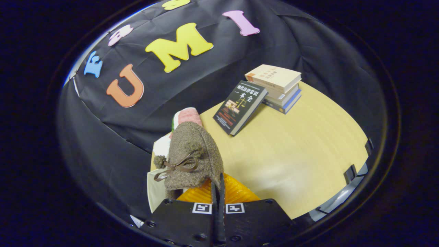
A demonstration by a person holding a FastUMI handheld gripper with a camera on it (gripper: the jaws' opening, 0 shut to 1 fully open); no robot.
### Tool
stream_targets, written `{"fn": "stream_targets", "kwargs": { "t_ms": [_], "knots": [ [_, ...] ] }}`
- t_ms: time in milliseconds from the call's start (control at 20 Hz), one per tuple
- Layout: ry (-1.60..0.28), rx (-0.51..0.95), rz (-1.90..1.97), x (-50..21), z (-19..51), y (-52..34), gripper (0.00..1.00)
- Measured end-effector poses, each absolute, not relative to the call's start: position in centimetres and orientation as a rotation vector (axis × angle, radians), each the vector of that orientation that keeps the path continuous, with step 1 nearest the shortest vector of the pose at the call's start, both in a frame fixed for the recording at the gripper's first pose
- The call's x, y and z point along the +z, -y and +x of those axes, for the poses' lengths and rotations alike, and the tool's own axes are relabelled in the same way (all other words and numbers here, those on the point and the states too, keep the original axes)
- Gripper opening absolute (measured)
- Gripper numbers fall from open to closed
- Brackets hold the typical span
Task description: Open the storage box then place both shoes into the box .Put the left shoe in first, then the right shoe, with the right side of both shoes facing outward in a uniform manner.
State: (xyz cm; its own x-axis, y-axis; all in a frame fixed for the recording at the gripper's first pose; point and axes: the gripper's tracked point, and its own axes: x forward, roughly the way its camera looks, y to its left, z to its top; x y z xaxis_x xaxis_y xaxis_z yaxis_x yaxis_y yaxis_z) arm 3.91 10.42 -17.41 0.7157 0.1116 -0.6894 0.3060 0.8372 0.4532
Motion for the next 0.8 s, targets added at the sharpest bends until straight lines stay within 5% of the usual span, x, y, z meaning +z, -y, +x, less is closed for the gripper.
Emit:
{"fn": "stream_targets", "kwargs": {
  "t_ms": [400,800],
  "knots": [
    [-0.801,-0.135,0.543,-19.2,5.0,-23.7,0.0],
    [-0.822,-0.215,0.313,-24.4,6.2,-25.7,0.0]
  ]
}}
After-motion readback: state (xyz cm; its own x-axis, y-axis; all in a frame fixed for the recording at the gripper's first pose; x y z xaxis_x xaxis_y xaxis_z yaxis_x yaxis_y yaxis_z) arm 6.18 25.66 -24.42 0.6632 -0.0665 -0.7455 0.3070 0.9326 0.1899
